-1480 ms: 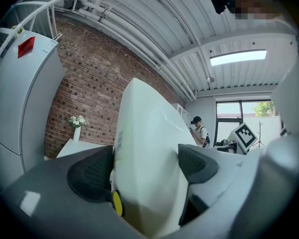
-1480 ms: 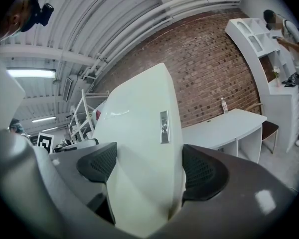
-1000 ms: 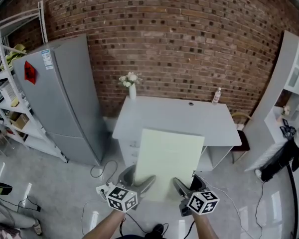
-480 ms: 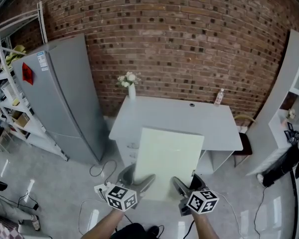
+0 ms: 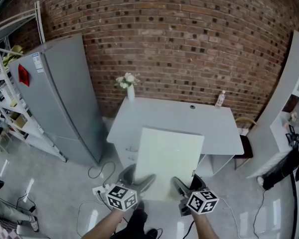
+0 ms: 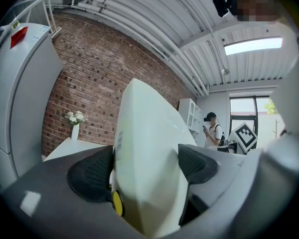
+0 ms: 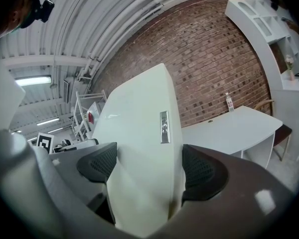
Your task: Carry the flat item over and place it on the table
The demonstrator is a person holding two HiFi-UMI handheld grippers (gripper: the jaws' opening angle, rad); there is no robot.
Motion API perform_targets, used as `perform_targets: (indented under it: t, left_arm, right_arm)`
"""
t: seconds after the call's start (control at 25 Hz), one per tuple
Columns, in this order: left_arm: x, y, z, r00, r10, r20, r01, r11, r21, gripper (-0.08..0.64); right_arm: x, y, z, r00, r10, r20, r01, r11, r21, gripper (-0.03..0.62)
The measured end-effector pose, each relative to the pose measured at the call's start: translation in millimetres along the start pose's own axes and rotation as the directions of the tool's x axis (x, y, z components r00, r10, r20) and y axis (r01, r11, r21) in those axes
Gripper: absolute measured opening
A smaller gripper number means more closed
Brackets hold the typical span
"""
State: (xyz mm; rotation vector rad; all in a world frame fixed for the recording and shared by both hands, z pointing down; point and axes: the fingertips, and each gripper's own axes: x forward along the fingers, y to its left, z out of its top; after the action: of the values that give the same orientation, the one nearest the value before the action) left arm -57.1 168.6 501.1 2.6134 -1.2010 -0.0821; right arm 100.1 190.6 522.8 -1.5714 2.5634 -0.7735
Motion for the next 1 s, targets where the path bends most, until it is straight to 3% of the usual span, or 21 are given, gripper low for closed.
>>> perform_targets:
  t: [1.0]
  left_arm:
    - [184.4,174.1,49.5,0.996,-0.091,-0.009,0.091,0.995,-0.045,0.413]
  right_arm:
    - [213.8,-74.0,90.5,0.994,-0.106,-0.003,0.106,0.994,-0.007,0.407]
